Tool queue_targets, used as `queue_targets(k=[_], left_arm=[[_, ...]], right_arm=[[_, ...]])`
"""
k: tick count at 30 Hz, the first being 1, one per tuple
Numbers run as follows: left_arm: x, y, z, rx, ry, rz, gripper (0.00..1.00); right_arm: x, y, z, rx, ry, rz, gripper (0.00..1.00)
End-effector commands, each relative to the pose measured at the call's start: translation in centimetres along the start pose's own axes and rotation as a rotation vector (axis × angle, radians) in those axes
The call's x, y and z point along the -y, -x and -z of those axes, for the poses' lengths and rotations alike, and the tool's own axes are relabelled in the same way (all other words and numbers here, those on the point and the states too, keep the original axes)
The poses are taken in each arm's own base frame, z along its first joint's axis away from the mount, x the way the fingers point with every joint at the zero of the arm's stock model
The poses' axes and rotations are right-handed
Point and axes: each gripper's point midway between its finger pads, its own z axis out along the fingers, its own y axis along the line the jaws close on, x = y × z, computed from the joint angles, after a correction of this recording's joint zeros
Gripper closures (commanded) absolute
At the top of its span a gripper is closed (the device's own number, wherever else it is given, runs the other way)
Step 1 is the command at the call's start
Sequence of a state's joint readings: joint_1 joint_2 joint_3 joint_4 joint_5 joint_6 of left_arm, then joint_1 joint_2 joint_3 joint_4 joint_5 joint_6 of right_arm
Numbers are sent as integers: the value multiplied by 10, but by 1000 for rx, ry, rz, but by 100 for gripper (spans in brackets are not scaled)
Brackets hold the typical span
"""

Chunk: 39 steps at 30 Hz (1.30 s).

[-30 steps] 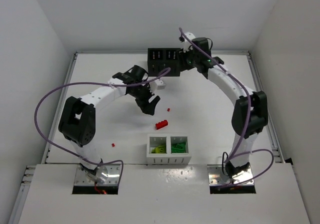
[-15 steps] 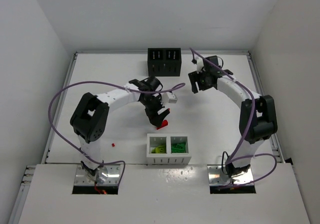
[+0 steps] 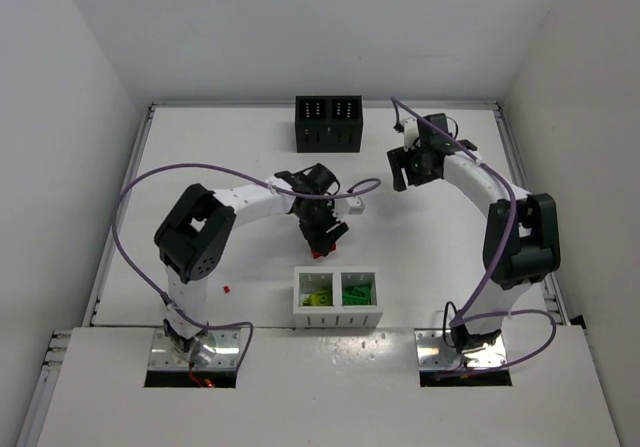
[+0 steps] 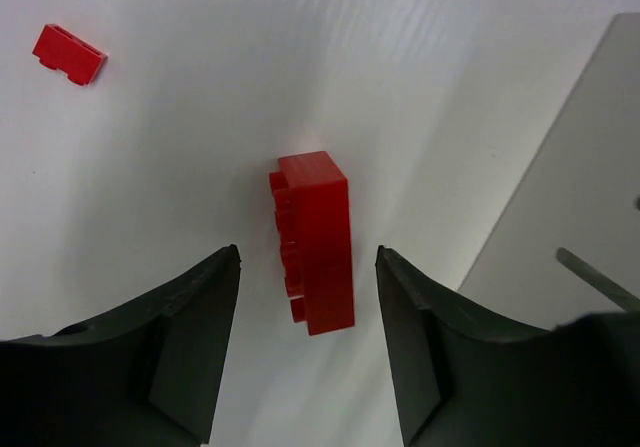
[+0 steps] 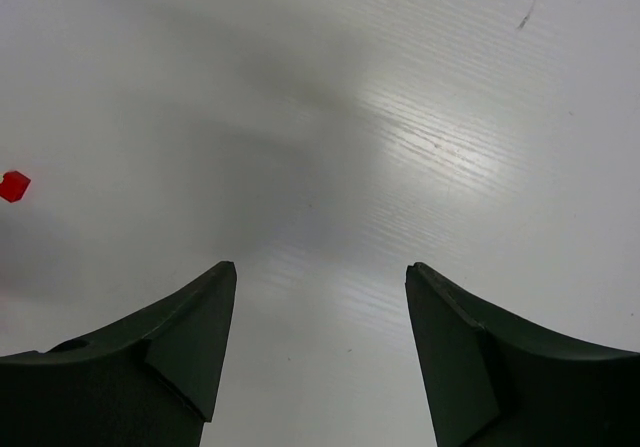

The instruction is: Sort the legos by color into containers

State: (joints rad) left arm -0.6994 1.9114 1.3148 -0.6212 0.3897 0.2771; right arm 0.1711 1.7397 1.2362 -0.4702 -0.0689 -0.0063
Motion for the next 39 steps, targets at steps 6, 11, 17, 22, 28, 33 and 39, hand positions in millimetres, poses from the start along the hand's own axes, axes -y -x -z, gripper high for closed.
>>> queue_targets(k=[6, 11, 17, 22, 28, 33, 39], left_arm=[[-32, -20, -19, -48, 109, 95, 58], [-60, -18, -5, -6, 168, 169, 77], [-97, -6, 29, 119, 179, 298, 89], [-117, 0, 61, 217, 182, 423, 90], [-142, -9, 87, 289, 193, 582, 93], [-148, -18, 98, 311, 191, 633, 93], [-152, -24, 102, 317, 201, 649, 93]], right_arm=[[-9, 1, 16, 44, 85, 124, 32], [-23, -8, 18, 38, 174, 194, 35], [-70, -13, 20, 89, 410, 339, 36], [-108, -8, 10, 139, 514, 487, 36], [-153, -3, -16, 133, 558, 642, 48], [-174, -7, -41, 74, 519, 712, 50], [-179, 2, -66, 26, 451, 687, 50]])
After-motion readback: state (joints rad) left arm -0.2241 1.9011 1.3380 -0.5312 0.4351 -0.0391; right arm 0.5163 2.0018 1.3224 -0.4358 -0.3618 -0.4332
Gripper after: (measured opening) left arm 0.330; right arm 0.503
